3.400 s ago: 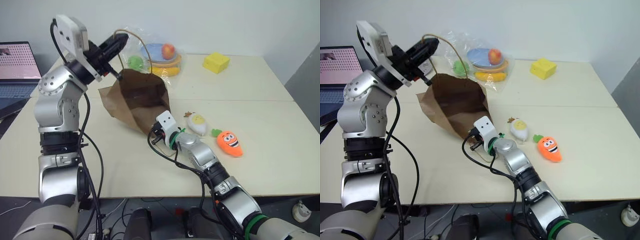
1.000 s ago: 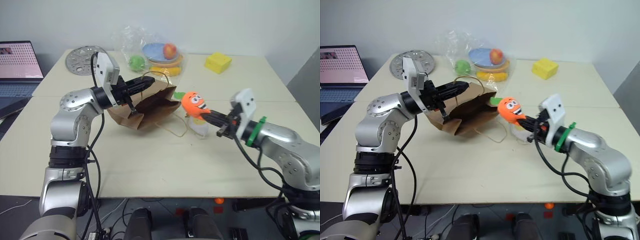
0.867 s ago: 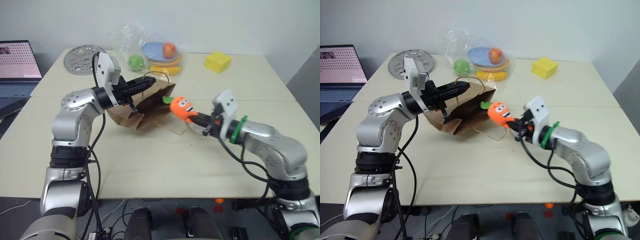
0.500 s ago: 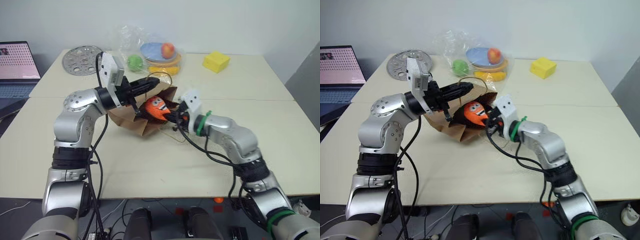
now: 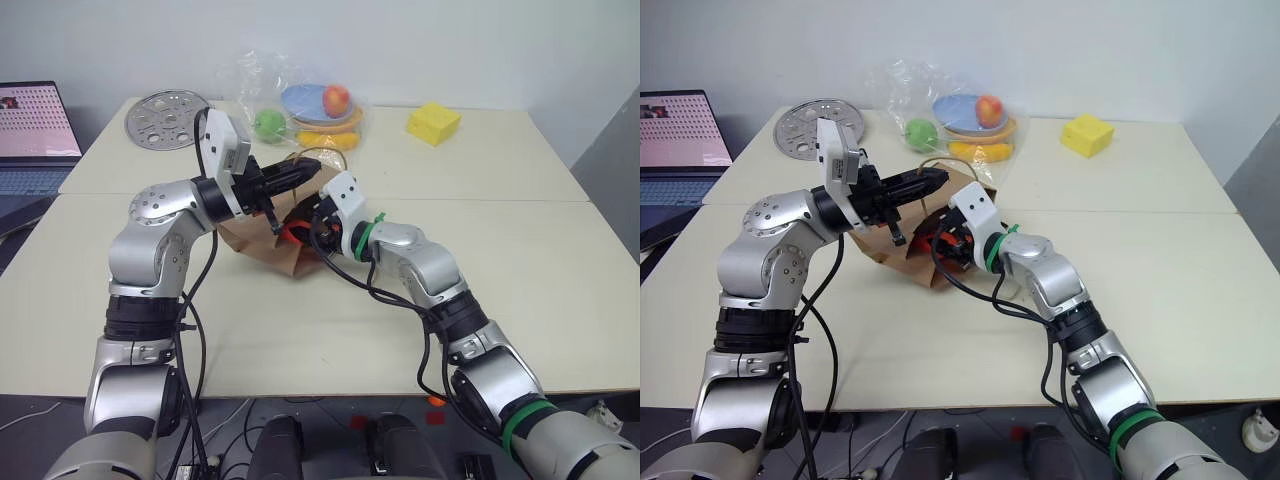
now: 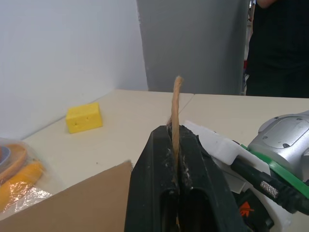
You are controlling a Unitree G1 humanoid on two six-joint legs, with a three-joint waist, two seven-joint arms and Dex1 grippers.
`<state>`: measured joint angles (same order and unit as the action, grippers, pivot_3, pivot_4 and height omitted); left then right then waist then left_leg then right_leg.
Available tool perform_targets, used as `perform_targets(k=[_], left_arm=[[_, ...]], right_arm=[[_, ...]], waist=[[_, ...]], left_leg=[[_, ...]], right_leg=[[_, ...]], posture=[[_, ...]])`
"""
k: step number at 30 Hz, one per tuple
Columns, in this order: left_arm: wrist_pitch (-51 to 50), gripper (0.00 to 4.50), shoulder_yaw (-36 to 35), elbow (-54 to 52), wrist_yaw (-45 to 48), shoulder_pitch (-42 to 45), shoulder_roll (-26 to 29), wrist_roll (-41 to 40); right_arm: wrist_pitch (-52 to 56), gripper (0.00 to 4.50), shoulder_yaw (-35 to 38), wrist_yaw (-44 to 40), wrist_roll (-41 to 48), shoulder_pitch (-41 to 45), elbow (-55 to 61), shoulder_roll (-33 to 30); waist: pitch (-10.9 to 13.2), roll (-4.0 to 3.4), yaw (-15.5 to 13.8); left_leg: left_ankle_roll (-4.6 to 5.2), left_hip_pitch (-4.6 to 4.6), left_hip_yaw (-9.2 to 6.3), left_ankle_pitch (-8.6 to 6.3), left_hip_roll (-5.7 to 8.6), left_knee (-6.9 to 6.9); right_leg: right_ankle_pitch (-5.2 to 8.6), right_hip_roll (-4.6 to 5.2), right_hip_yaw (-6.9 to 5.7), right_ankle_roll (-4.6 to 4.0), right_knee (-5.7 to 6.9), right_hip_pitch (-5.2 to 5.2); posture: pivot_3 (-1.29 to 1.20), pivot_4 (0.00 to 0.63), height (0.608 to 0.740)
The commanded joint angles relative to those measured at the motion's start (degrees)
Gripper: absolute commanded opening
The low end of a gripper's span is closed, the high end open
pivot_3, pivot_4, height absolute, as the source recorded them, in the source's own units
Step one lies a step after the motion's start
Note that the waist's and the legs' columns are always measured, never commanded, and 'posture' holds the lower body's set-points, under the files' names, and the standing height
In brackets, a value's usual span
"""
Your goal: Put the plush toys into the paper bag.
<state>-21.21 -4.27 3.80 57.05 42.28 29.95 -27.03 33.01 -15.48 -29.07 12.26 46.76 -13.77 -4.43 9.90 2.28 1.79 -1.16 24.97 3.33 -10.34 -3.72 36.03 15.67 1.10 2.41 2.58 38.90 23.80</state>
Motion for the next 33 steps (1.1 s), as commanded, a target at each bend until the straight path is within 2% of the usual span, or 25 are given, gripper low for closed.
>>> perform_targets(k=[1, 5, 11, 16, 20, 22, 24, 33], left_arm=[[0.2, 0.0, -0.6, -2.3, 0.2, 0.6, 0.2, -1.2], [0.2, 0.0, -0.5, -2.5, 0.1, 0.5, 0.0, -1.3], [0.3, 0.0, -0.9, -3.0, 0.2, -0.4, 0.5, -1.4], [0.3, 0.0, -0.8, -2.9, 0.2, -0.3, 0.4, -1.3], [0.3, 0.0, -0.5, -2.4, 0.2, 0.5, 0.2, -1.1], [0.4, 0.0, -0.4, -2.1, 0.3, 0.7, 0.3, -1.0], [0.4, 0.0, -0.5, -2.0, 0.4, 0.8, 0.4, -1.0], [0.2, 0.0, -0.6, -2.3, 0.4, 0.7, 0.9, -0.9]], right_arm=[[0.5, 4.46, 2.4, -0.8, 0.9, -1.5, 7.3, -1.5], [2.6, 4.46, 4.9, -0.6, 1.9, -5.0, 14.8, -4.3], [7.6, 4.46, 11.2, 3.2, 0.3, -18.1, 28.1, -13.6], [6.5, 4.46, 10.8, 5.6, -2.3, -24.9, 27.0, -15.8], [4.1, 4.46, 10.9, 7.2, -4.3, -25.6, 23.7, -15.1], [3.7, 4.08, 11.7, 7.6, -3.8, -25.2, 23.2, -14.1], [3.3, 3.51, 11.6, 6.6, -3.4, -25.1, 23.1, -13.8], [2.6, 0.2, 12.2, 3.7, -1.2, -25.4, 23.4, -12.8]], waist=[[0.0, 0.0, 0.0], [0.0, 0.0, -0.1], [0.0, 0.01, -0.3], [0.0, 0.0, 0.4], [0.0, 0.0, 0.5], [0.0, 0.0, 0.5], [0.0, 0.0, 0.4], [0.0, 0.0, 0.0]], left_leg=[[0.0, 0.0, 0.0, 0.0, 0.0, 0.0], [0.0, 0.01, 0.02, 0.0, 0.01, 0.0], [-0.01, 0.01, 0.02, -0.01, 0.04, -0.02], [0.0, -0.05, 0.06, 0.0, 0.01, -0.01], [0.01, -0.12, 0.0, 0.01, 0.0, 0.0], [0.01, -0.12, 0.0, 0.02, 0.01, 0.02], [0.01, -0.11, 0.03, 0.02, 0.02, 0.02], [0.0, -0.08, 0.04, 0.01, 0.02, 0.0]], right_leg=[[0.0, 0.0, -0.01, 0.0, 0.0, 0.0], [0.0, 0.01, 0.01, 0.0, -0.01, 0.01], [0.0, 0.05, 0.01, 0.0, -0.08, -0.03], [0.01, 0.0, 0.1, 0.0, -0.07, -0.03], [0.01, -0.08, 0.13, 0.0, -0.01, -0.03], [0.01, -0.07, 0.14, 0.01, -0.01, -0.04], [0.01, -0.06, 0.17, 0.01, -0.03, -0.04], [0.02, -0.05, 0.13, 0.03, -0.06, -0.04]], posture=[[0.0, 0.15, 0.74], [0.0, 0.15, 0.74], [0.0, 0.15, 0.74], [0.0, 0.15, 0.74], [0.0, 0.15, 0.74], [0.0, 0.15, 0.74], [0.0, 0.15, 0.74], [0.0, 0.15, 0.74]])
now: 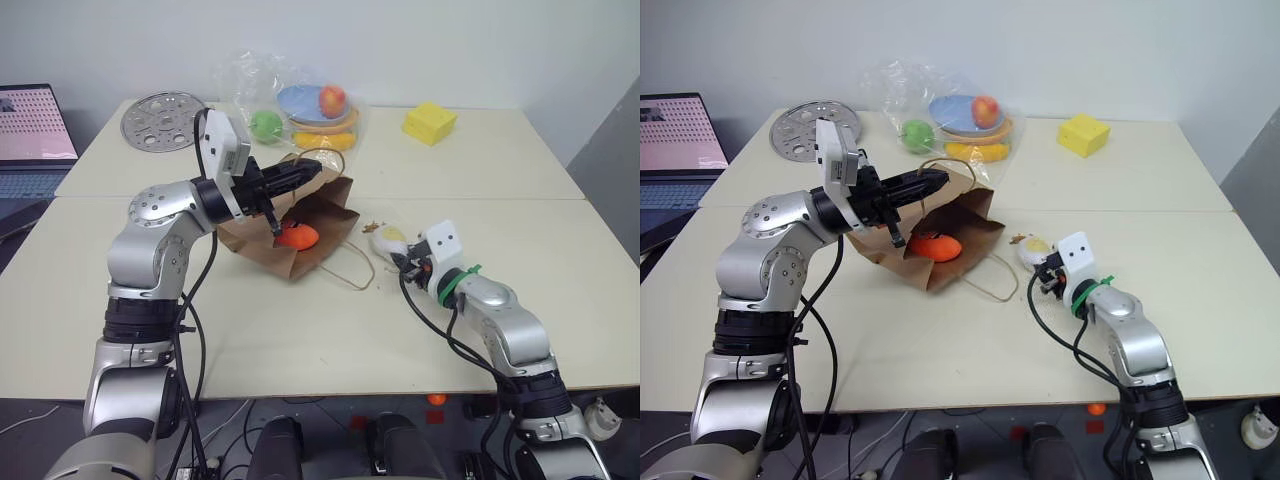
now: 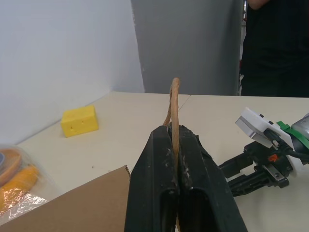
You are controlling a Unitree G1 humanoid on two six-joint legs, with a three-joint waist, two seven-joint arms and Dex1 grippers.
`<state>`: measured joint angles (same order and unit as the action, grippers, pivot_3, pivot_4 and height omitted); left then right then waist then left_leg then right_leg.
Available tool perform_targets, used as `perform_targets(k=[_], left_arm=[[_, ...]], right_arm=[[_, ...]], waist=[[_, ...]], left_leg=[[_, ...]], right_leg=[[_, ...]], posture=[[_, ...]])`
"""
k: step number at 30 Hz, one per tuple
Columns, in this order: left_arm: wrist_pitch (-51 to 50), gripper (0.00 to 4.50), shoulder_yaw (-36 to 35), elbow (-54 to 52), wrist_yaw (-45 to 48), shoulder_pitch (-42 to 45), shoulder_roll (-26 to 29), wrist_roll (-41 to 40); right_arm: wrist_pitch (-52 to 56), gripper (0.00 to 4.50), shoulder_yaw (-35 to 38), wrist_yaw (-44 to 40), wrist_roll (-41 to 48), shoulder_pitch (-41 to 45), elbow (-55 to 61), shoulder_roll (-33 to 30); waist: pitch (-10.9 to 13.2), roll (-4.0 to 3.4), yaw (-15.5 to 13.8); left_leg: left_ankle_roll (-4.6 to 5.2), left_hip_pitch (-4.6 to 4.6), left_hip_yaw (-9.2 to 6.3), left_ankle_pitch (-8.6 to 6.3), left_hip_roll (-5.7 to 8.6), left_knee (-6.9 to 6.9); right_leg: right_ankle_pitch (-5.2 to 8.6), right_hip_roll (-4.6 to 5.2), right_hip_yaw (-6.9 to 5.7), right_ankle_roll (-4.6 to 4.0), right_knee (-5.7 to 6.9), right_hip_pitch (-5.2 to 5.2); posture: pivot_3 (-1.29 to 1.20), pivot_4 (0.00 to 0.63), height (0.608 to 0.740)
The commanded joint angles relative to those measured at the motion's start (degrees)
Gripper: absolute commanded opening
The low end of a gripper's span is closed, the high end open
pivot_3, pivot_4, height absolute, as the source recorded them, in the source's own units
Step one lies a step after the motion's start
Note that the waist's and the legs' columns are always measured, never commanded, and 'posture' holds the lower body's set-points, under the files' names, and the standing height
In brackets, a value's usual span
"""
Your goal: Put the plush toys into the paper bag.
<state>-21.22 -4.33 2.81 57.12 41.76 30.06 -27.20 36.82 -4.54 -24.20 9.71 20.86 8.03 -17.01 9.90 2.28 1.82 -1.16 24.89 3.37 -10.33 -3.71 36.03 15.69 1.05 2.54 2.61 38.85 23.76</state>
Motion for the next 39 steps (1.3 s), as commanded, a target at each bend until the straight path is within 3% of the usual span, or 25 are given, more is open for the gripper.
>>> perform_targets(k=[1, 9, 18, 22, 31, 39], left_arm=[[0.2, 0.0, -0.6, -1.4, 0.3, 1.2, 0.8, -0.7], [-0.1, 0.0, -0.6, -1.6, 0.3, 1.2, 1.2, -0.8], [-0.1, 0.0, -0.4, -1.5, 0.2, 1.4, 1.0, -0.8], [-0.3, 0.0, -0.4, -1.7, 0.3, 1.3, 0.9, -0.9], [-1.0, 0.0, -0.3, -2.4, 0.7, 1.1, 1.1, -1.3], [-1.9, 0.0, -0.2, -3.2, 1.3, 1.0, 1.1, -1.9]], right_arm=[[-1.2, 0.03, 1.6, -2.4, 2.4, 0.7, 2.6, -0.7], [2.1, 0.03, 2.2, -7.4, 7.9, 4.6, 7.8, -3.4], [1.0, 0.03, -2.2, -9.4, 9.6, 10.9, 3.0, 1.1], [-3.0, 0.03, -5.1, -9.6, 7.7, 16.5, -5.8, 5.7], [-14.3, 0.03, -4.2, -8.8, 4.7, 25.8, -25.6, 12.8], [-26.7, 0.03, -3.2, -6.8, 0.5, 30.7, -44.1, 15.4]], waist=[[0.0, 0.0, 0.0], [0.0, 0.0, 0.0], [0.0, 0.0, 0.0], [0.0, -0.01, 0.2], [0.0, -0.01, 0.0], [0.0, -0.02, 0.0]], left_leg=[[0.0, 0.0, 0.0, 0.0, 0.0, 0.0], [0.0, -0.01, 0.0, 0.0, 0.0, 0.01], [0.0, 0.0, -0.03, 0.0, -0.01, 0.01], [0.0, 0.0, 0.0, 0.0, 0.0, 0.03], [0.0, 0.02, -0.02, 0.0, -0.01, 0.0], [-0.01, 0.02, -0.02, 0.0, -0.01, -0.01]], right_leg=[[0.0, 0.0, 0.0, 0.0, 0.0, 0.0], [0.0, 0.0, 0.0, 0.0, 0.02, 0.0], [0.0, 0.0, -0.03, 0.0, 0.02, 0.0], [-0.01, 0.0, -0.01, -0.01, 0.02, 0.0], [-0.01, 0.0, -0.06, -0.01, 0.03, 0.01], [-0.01, 0.01, -0.07, -0.01, 0.04, 0.01]], posture=[[0.0, 0.15, 0.74], [0.0, 0.15, 0.74], [0.0, 0.15, 0.74], [0.0, 0.15, 0.74], [0.0, 0.15, 0.74], [0.0, 0.15, 0.74]])
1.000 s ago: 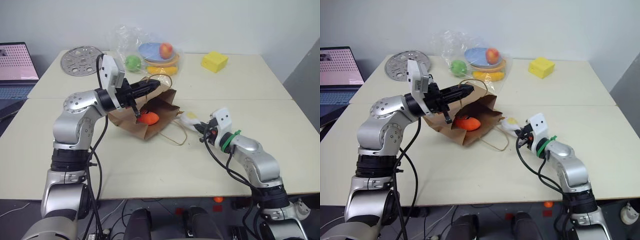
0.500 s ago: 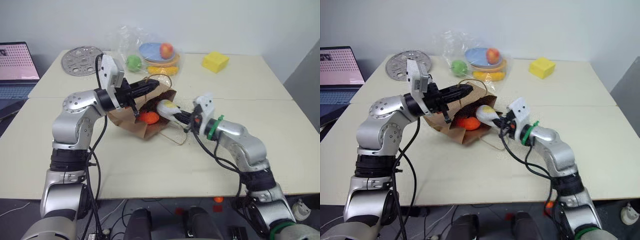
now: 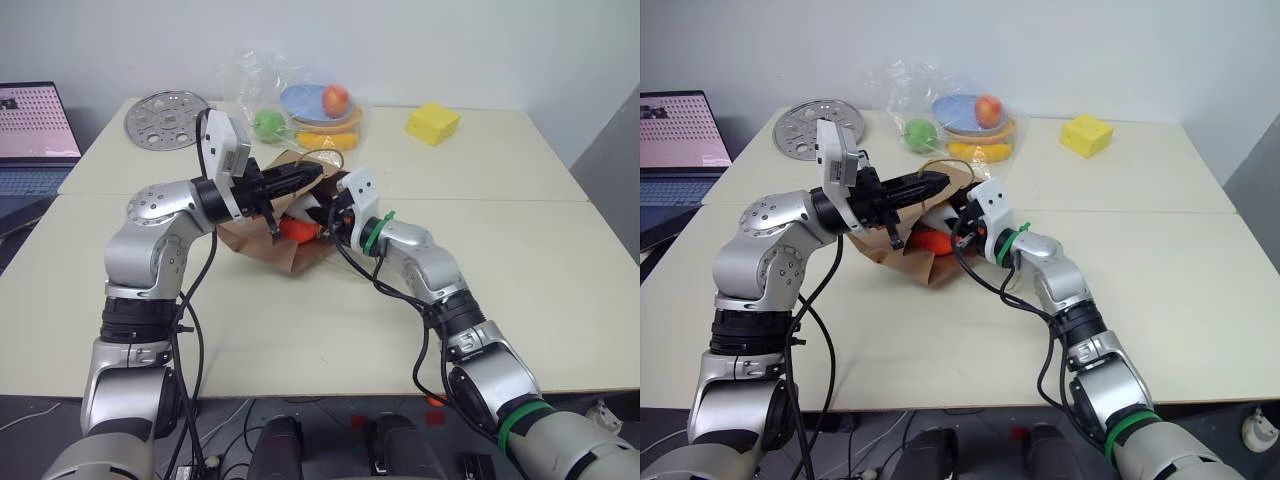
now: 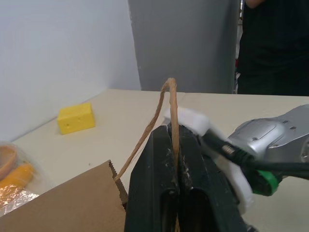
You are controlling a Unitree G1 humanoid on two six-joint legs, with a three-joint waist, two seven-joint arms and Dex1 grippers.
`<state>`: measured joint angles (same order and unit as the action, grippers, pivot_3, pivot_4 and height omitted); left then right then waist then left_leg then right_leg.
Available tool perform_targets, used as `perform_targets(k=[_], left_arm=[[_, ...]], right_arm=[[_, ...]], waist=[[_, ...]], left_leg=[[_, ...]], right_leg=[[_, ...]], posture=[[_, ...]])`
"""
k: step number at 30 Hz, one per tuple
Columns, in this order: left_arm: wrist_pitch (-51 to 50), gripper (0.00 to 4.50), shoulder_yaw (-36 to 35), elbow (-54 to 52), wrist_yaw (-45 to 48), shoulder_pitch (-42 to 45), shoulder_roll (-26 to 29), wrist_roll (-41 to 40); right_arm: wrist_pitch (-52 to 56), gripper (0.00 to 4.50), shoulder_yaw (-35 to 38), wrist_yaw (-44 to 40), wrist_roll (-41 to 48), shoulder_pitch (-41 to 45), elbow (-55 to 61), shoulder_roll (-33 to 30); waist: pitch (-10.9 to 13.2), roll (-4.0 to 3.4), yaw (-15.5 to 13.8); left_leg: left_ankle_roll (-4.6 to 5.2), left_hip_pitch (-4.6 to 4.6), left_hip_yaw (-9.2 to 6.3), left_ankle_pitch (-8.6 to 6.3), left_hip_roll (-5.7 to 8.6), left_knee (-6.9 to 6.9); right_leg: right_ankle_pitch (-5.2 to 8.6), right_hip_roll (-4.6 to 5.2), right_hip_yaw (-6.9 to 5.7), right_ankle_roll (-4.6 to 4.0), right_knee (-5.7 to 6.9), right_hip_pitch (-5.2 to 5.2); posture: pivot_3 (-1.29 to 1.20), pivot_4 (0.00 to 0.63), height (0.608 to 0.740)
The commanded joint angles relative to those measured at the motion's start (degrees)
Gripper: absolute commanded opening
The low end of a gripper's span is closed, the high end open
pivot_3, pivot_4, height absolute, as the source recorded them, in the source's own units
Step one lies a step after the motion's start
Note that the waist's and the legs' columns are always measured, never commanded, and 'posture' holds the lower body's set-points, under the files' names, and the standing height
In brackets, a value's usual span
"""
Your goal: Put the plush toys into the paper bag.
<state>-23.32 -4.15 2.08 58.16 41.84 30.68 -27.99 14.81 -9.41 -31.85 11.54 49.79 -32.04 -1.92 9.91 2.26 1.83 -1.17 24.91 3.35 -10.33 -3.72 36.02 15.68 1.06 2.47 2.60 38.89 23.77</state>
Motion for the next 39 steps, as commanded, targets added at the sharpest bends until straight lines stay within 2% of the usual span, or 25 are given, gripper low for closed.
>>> perform_targets(k=[1, 8, 11, 16, 19, 21, 26, 31, 34, 39], left_arm=[[0.1, 0.0, -0.3, -2.5, 0.3, 0.9, 0.4, -1.1], [-0.3, 0.0, -0.5, -3.1, 0.4, 0.6, 0.6, -1.4], [-0.4, 0.0, -0.5, -3.3, 0.4, 0.5, 0.6, -1.4], [-0.4, 0.0, -0.4, -3.4, 0.3, 0.5, 0.3, -1.4], [0.0, 0.0, -0.2, -3.0, 0.3, 0.6, 0.2, -1.1], [0.0, 0.0, -0.2, -3.1, 0.2, 0.6, 0.1, -1.1], [0.1, 0.0, 0.0, -3.1, 0.3, 0.3, 0.1, -1.1], [0.3, 0.0, 0.0, -3.0, 0.3, 0.3, 0.0, -1.1], [0.3, 0.0, 0.0, -2.9, 0.2, 0.4, -0.1, -1.1], [0.4, 0.0, 0.3, -2.6, 0.1, 0.8, -0.4, -0.8]], right_arm=[[-5.7, 0.03, 1.7, 1.3, -1.9, 2.1, -6.0, 0.5], [-7.3, 0.03, 2.8, 2.8, -4.0, 2.6, -10.9, 0.8], [-6.8, 0.76, 3.0, 2.5, -3.8, 1.9, -9.4, 0.6], [-5.2, 2.58, 3.0, 1.9, -3.5, 0.3, -5.3, 0.0], [-1.9, 3.65, 3.1, 1.7, -2.8, -2.3, 1.8, -0.9], [1.9, 4.38, 2.7, 1.0, -1.7, -6.2, 10.8, -2.1], [15.5, 4.45, -0.1, -3.4, 3.5, -16.5, 34.5, -6.8], [23.3, 4.45, -3.5, -5.2, 5.8, -22.7, 47.4, -11.7], [23.2, 4.45, -6.0, -4.1, 3.9, -24.6, 46.7, -12.4], [15.9, 4.45, -10.4, -1.8, -3.7, -25.7, 37.4, -13.5]], waist=[[0.0, 0.0, 0.0], [0.0, -0.01, 0.1], [0.0, -0.01, 0.1], [0.0, -0.01, 0.1], [0.0, -0.01, 0.1], [0.0, -0.01, 0.0], [0.0, -0.01, -0.1], [0.0, -0.01, 0.0], [0.0, -0.01, 0.0], [0.0, 0.0, 0.0]], left_leg=[[0.0, 0.0, 0.01, 0.0, 0.0, 0.0], [0.0, -0.01, -0.01, 0.0, -0.02, -0.02], [0.0, -0.01, 0.0, 0.0, -0.02, -0.03], [0.0, -0.01, 0.0, 0.0, -0.02, -0.03], [0.0, 0.0, -0.01, 0.0, -0.02, -0.03], [-0.01, 0.0, -0.01, 0.0, -0.02, -0.03], [-0.03, 0.04, -0.03, -0.02, 0.01, -0.04], [-0.02, 0.0, -0.04, -0.01, -0.01, -0.02], [-0.02, -0.03, -0.04, -0.01, -0.02, 0.0], [-0.02, -0.02, -0.03, 0.0, 0.02, 0.05]], right_leg=[[0.0, 0.0, 0.01, 0.0, 0.0, 0.0], [0.0, 0.0, 0.0, 0.0, 0.03, 0.02], [0.0, 0.0, 0.0, 0.0, 0.03, 0.03], [0.0, 0.0, 0.0, 0.0, 0.04, 0.02], [0.0, 0.0, 0.0, 0.0, 0.04, 0.02], [0.0, 0.0, -0.01, 0.0, 0.04, 0.03], [0.01, 0.01, 0.04, 0.02, 0.03, 0.02], [0.01, 0.0, 0.02, 0.01, 0.03, 0.01], [0.07, -0.02, 0.03, -0.06, 0.03, 0.0], [0.08, -0.01, 0.06, -0.08, 0.0, -0.03]], posture=[[0.0, 0.15, 0.74], [0.0, 0.15, 0.74], [0.0, 0.15, 0.74], [0.0, 0.15, 0.74], [0.0, 0.15, 0.74], [0.0, 0.15, 0.74], [0.0, 0.15, 0.74], [0.0, 0.15, 0.74], [0.0, 0.15, 0.74], [0.0, 0.15, 0.74]])
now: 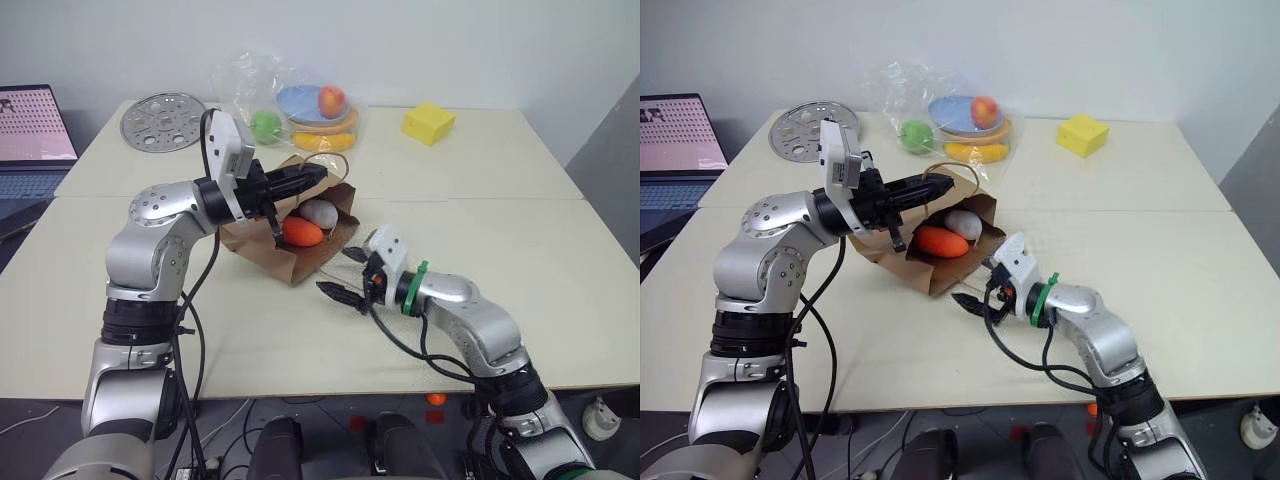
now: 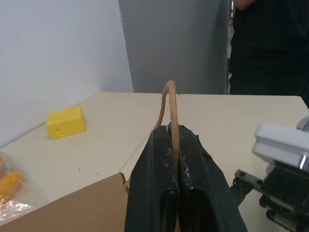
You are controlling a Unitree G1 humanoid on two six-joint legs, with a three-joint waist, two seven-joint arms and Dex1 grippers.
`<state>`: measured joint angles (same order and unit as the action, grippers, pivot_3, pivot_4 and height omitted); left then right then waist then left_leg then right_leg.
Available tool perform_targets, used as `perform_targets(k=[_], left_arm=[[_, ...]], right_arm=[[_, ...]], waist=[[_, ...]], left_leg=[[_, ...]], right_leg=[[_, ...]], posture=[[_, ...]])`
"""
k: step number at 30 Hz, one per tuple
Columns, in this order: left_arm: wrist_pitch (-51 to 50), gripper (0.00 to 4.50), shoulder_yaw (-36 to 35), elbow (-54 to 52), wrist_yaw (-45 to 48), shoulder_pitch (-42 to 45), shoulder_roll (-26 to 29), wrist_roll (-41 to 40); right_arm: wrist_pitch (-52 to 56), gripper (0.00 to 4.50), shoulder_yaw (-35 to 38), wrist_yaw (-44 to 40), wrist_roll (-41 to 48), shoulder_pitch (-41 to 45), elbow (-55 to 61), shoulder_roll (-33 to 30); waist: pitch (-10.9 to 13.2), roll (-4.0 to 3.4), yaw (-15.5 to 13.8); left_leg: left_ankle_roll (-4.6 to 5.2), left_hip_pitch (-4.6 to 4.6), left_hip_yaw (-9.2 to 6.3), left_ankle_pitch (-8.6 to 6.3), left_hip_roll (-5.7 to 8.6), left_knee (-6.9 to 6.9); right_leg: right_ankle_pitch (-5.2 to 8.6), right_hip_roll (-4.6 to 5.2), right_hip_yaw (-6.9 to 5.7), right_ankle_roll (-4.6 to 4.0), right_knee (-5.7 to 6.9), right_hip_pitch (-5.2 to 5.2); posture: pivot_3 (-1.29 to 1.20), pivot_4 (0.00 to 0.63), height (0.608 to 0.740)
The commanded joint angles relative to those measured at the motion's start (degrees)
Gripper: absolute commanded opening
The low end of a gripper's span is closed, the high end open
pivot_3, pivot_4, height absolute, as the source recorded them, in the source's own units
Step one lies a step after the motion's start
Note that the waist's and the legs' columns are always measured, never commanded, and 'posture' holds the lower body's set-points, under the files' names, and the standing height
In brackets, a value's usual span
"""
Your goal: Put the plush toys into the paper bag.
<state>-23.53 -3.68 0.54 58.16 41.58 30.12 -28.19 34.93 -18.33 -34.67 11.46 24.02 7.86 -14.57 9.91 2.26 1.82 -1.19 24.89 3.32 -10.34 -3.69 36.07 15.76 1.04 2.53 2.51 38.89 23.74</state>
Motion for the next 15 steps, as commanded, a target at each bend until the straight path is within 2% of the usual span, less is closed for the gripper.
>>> perform_targets(k=[1, 3, 6, 15], left_arm=[[0.6, 0.0, -0.2, -1.1, 0.2, 1.0, 0.3, -0.6], [0.5, 0.0, -0.4, -1.2, 0.3, 1.0, 0.6, -0.6], [0.3, 0.0, -0.6, -1.5, 0.2, 0.7, 0.8, -0.7], [0.4, 0.0, -0.7, -1.5, -0.3, 0.8, 0.7, -0.6]], right_arm=[[-5.0, 4.45, -2.0, 0.9, -4.5, -0.1, -3.2, -1.3], [-6.0, 4.45, -2.1, 0.4, -5.3, -0.4, -3.8, -2.0], [-6.2, 3.87, -2.0, -0.3, -6.0, -0.9, -3.5, -3.0], [-8.2, 0.73, 0.6, 1.7, -6.9, -1.5, -3.9, -2.9]], waist=[[0.0, 0.0, 0.0], [0.0, 0.0, -0.1], [0.0, 0.0, -0.1], [0.0, 0.01, -0.1]], left_leg=[[0.0, 0.01, 0.02, 0.0, 0.01, 0.0], [0.0, 0.03, 0.04, 0.0, 0.02, 0.0], [0.0, 0.03, 0.03, 0.0, 0.01, -0.01], [0.0, 0.02, 0.01, 0.0, 0.01, 0.0]], right_leg=[[0.0, 0.01, 0.01, 0.0, -0.02, 0.0], [0.0, 0.02, 0.03, 0.01, -0.05, 0.0], [0.01, 0.02, 0.02, 0.02, -0.05, 0.0], [0.01, 0.01, 0.01, 0.02, -0.02, -0.01]], posture=[[0.0, 0.15, 0.74], [0.0, 0.15, 0.74], [0.0, 0.15, 0.74], [0.0, 0.15, 0.74]])
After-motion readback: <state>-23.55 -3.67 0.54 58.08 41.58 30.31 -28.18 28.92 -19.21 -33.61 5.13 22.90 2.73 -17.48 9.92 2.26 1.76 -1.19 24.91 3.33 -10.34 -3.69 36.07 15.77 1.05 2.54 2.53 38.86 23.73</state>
